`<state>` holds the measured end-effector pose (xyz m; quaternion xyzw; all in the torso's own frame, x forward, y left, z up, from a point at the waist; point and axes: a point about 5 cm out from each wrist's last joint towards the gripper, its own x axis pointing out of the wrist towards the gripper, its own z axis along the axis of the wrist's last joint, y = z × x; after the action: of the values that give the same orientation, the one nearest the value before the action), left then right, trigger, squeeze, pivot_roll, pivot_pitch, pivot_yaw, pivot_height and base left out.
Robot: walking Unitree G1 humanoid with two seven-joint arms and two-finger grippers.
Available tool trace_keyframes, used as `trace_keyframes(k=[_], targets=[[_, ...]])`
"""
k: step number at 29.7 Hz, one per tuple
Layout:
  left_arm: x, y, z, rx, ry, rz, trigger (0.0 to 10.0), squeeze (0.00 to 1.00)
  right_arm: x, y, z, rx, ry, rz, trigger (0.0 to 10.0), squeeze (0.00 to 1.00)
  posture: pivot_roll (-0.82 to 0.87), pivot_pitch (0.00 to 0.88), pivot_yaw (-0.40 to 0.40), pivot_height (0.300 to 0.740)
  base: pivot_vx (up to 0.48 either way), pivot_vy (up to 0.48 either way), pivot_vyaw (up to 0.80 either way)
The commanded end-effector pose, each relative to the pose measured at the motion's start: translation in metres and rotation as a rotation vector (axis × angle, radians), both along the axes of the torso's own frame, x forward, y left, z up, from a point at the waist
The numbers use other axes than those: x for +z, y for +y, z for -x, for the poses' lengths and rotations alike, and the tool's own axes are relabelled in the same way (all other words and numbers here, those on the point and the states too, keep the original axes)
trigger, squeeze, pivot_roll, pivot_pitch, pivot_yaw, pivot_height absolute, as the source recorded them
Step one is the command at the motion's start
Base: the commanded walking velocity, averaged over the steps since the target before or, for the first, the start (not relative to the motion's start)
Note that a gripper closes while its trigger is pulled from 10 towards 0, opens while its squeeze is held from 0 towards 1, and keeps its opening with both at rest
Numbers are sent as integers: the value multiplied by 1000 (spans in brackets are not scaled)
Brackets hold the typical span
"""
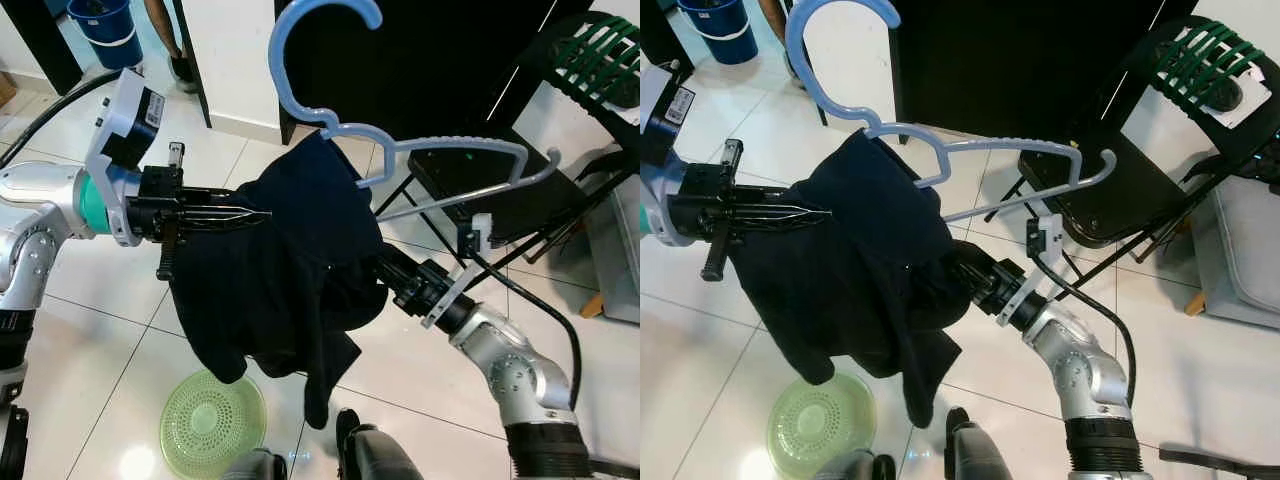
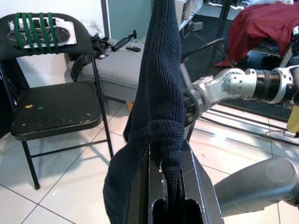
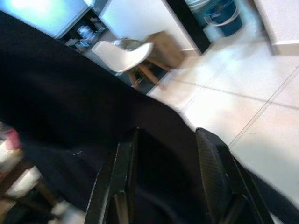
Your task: Hang hanger
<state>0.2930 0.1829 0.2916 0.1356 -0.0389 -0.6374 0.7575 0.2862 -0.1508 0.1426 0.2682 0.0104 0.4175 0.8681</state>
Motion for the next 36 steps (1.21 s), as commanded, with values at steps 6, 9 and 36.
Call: trace_keyframes(k=[6,9,36], targets=[[5,0,0,-4,-15,10,10000,0,-7,-6,13,84,41,-36,10000,0,-17,143,55,740,0,0,0],[8,2,0,4,-20,14,10000,0,-18,-22,15,40,75,-3,10000,98,-17,147,49,740,0,0,0],[21,-2,-1,-9,-35,63,10000,0,-24,-16,5,69,56,166,10000,0,-11,151,41,740,0,0,0]])
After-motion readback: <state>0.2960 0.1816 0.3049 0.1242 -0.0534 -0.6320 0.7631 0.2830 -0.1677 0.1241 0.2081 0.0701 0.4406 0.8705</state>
